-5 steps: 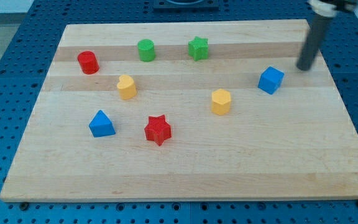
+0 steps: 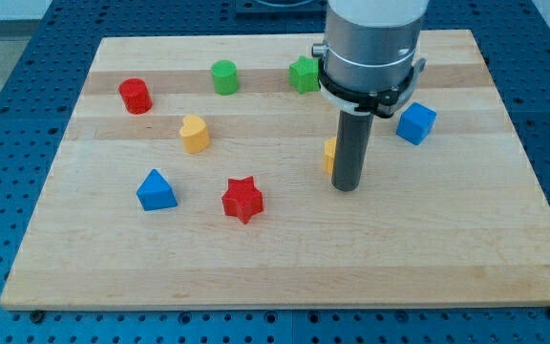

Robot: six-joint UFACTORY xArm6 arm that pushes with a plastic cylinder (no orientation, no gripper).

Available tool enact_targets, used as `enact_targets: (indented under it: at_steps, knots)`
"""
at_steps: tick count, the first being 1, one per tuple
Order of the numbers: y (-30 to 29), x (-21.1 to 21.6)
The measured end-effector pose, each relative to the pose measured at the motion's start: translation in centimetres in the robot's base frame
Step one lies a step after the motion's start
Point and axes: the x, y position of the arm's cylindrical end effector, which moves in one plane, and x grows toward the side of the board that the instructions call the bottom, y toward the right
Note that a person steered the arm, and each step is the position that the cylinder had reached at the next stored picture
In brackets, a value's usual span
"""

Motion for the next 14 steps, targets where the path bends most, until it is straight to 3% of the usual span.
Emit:
enact_targets:
  at_steps: [3, 4, 5, 6, 7, 9, 10, 11, 12, 13, 14]
  knots:
    - [-2.1, 1.4]
    - [-7.0, 0.7]
    - [-7.8, -2.0]
    - [-3.3, -3.7]
    - [1.6, -0.6]
    - [2.7, -5.9]
    - [8.1, -1.1]
    - [4.1, -6.5]
    - [10.4, -5.4]
    - [19.9, -1.2]
    - [20.1, 3.6]
